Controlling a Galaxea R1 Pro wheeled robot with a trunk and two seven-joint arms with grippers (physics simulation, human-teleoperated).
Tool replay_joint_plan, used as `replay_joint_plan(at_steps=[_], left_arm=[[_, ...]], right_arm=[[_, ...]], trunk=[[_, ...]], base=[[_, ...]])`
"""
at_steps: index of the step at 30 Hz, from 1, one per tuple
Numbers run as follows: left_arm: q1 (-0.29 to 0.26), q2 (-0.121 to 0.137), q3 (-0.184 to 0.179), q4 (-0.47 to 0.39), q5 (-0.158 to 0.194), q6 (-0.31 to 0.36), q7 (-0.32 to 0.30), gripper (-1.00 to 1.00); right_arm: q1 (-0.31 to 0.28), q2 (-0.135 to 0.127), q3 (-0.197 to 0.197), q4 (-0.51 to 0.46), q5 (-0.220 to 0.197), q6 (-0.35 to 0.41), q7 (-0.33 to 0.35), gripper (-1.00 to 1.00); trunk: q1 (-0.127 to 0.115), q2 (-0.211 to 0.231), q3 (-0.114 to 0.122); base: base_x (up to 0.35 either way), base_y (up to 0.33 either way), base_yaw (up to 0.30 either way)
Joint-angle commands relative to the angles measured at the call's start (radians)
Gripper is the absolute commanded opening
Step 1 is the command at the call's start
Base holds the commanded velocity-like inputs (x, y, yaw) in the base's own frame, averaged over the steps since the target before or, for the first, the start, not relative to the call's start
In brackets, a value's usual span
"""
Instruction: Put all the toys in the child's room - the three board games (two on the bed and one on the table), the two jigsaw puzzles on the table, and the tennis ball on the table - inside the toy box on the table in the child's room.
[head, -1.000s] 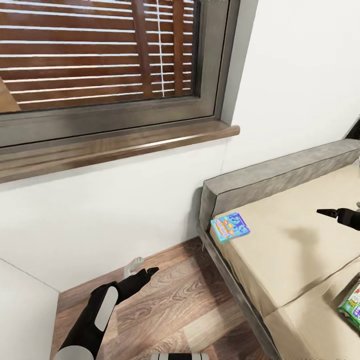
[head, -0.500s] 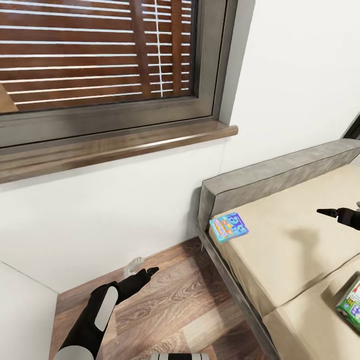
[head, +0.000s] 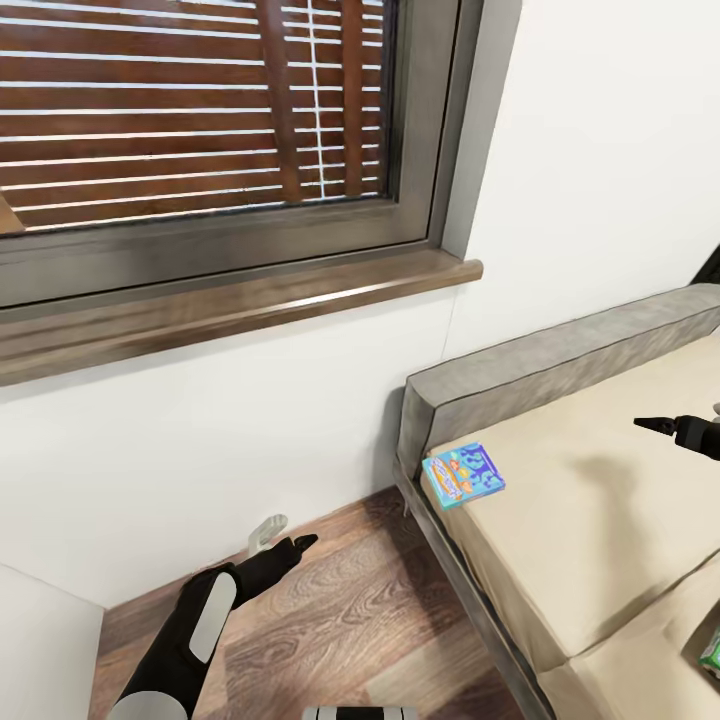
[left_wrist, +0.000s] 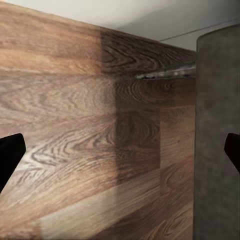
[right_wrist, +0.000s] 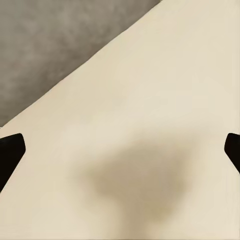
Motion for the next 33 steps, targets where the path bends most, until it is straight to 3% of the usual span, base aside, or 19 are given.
replay_joint_plan(at_steps=[1,14,21,24,33], left_arm=[[-0.001,-0.001,0.005,-0.001,0.003,0.008,-0.003,1.00],[-0.003,-0.002,0.005,-0.001,0.005,0.007,-0.002,1.00],[-0.010,-0.002,0.006,0.009,0.010,-0.051,-0.020,1.00],[-0.017,0.000,0.007,0.026,0.022,-0.098,-0.068,1.00],[-0.064,0.018,0.018,0.113,0.083,-0.148,-0.229,1.00]], right_arm=[[-0.001,0.000,-0.001,0.000,-0.006,0.007,-0.002,1.00],[-0.001,0.000,-0.001,0.000,-0.007,0.008,-0.001,1.00],[-0.001,0.000,-0.001,-0.003,-0.007,0.009,-0.001,1.00],[0.001,0.000,-0.001,-0.009,-0.007,0.009,-0.001,1.00],[0.004,0.005,0.000,-0.015,-0.007,0.009,-0.001,1.00]], trunk=[[0.000,0.000,-0.001],[0.000,0.000,-0.001],[0.000,0.000,-0.001],[0.000,0.000,-0.001],[0.000,0.000,-0.001]], base=[[0.064,0.001,-0.061],[0.028,0.000,-0.184],[0.005,0.000,-0.227],[0.002,0.000,-0.112],[0.001,0.000,-0.043]])
